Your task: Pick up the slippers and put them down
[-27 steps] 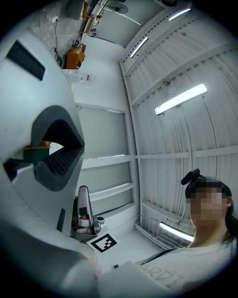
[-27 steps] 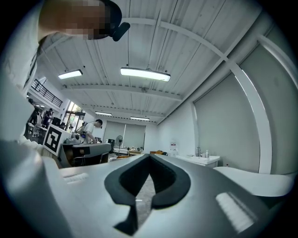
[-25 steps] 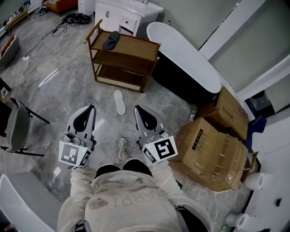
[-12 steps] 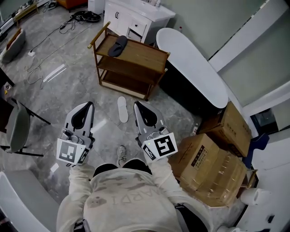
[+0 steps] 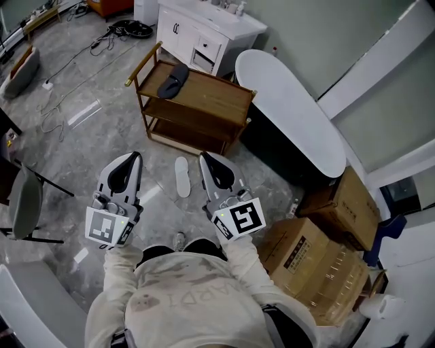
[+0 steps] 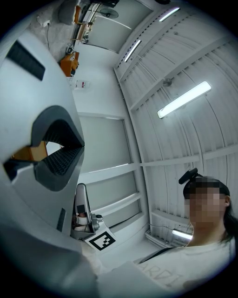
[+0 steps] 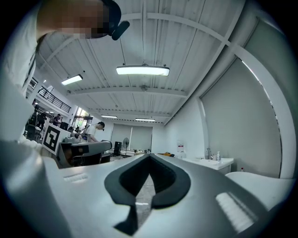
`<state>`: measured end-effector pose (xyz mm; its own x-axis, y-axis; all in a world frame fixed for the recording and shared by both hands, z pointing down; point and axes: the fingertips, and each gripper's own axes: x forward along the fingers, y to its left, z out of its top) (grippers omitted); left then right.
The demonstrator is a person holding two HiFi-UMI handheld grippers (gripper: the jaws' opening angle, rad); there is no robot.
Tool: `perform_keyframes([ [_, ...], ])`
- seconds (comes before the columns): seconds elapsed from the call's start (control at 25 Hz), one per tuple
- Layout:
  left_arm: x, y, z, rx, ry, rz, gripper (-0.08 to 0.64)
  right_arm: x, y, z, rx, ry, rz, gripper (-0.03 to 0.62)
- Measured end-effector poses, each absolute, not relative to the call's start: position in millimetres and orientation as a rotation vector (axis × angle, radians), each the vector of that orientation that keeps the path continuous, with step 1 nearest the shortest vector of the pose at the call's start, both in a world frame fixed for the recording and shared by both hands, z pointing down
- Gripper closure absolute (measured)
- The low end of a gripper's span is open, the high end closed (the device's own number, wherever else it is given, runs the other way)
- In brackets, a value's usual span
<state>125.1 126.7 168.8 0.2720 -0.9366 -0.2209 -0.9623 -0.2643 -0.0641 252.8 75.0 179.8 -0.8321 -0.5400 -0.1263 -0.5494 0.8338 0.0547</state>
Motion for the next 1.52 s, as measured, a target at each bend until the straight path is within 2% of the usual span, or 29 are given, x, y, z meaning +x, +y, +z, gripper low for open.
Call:
perform_keyframes([
  [0.68, 107, 54, 187, -2.37, 1.816, 0.158, 0.557, 232, -2, 200, -0.862, 2.91, 0.069, 0.589],
  [1.52, -52, -95, 180, -2.51, 1.625, 0.144, 0.557, 77, -135, 194, -1.081, 2.85, 0.071, 0.589],
])
